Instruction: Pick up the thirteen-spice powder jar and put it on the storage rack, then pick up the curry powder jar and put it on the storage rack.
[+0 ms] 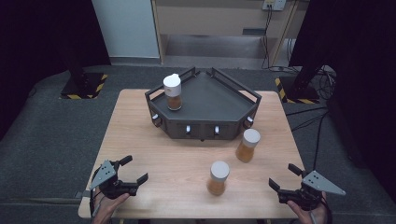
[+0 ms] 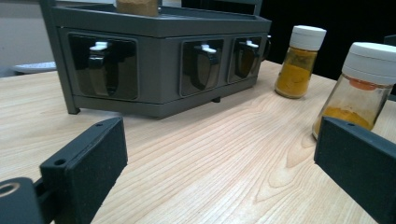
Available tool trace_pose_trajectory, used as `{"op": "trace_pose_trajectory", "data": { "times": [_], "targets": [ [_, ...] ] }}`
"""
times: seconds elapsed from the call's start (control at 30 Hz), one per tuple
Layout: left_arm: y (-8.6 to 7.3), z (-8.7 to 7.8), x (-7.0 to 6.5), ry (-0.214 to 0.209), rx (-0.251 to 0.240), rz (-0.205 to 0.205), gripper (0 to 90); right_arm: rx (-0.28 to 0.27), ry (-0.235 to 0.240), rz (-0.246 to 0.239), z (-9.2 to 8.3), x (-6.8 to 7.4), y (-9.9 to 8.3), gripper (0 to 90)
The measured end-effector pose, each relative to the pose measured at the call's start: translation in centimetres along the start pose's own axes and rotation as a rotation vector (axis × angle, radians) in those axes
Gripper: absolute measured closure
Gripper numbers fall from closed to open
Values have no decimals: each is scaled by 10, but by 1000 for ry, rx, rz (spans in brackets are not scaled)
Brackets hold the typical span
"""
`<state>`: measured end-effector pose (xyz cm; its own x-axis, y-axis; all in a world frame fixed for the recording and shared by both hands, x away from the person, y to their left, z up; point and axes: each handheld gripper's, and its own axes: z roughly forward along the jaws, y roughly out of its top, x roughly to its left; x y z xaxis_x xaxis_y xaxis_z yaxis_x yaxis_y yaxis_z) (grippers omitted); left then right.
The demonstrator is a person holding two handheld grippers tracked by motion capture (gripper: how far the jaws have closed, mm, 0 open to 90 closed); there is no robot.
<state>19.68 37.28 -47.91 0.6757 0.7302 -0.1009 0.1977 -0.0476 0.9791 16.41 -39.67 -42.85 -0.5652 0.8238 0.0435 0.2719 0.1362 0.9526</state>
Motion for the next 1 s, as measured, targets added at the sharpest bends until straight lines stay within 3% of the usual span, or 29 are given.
{"op": "trace_pose_trajectory", "data": {
  "times": [0.47, 1.0],
  "targets": [
    [-2, -5, 2, 12, -14, -22, 0, -1, 4, -2, 0, 0, 0, 41],
    [0, -2, 1, -10, -5, 0, 1, -10, 19, 0, -1, -2, 1, 31]
  ]
}}
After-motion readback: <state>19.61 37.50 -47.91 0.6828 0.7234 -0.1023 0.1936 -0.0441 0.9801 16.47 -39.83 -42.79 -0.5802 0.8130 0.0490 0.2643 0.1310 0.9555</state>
